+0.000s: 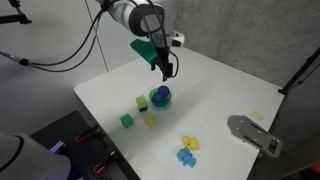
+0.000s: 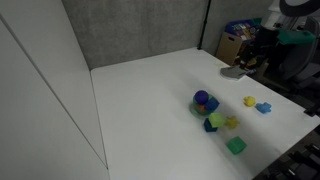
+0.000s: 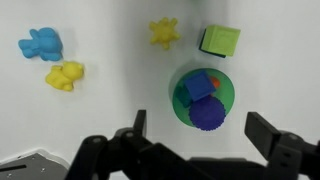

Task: Pick up the blue block on the worktop and put it in the green bowl

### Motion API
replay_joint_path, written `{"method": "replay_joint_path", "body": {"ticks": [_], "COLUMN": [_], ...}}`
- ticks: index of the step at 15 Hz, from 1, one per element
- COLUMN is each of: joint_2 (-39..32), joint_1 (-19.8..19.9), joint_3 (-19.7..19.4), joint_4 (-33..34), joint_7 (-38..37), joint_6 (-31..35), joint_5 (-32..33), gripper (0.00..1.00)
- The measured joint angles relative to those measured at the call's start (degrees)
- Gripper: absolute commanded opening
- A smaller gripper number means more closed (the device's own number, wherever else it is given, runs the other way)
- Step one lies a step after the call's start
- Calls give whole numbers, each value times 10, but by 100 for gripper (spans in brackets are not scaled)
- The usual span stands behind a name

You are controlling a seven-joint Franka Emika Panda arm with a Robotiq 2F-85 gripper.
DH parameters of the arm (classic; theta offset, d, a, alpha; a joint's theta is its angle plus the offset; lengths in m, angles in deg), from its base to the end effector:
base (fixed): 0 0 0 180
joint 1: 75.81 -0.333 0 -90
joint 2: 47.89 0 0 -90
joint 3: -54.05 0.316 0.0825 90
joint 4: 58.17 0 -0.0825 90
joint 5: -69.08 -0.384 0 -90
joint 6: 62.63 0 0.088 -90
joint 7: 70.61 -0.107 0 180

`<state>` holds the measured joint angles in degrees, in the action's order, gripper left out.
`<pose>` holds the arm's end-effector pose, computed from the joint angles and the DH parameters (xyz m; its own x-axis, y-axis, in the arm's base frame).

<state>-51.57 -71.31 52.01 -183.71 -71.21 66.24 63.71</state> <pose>0.5365 -0.0588 0.3567 0.9832 -0.1823 -0.0088 -0.1824 -0.9807 -0.0701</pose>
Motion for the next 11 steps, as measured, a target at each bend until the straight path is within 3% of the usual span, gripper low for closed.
{"method": "replay_joint_path", "body": {"ticks": [7, 11], "joint_2": [151, 205], "joint_1": [-2, -5], "joint_3": [-5, 0], "joint_4": [-37, -47], "joint_7": [10, 10], "joint_6": [-143, -190], "joint_5": [72, 99], "gripper": [100, 100]}}
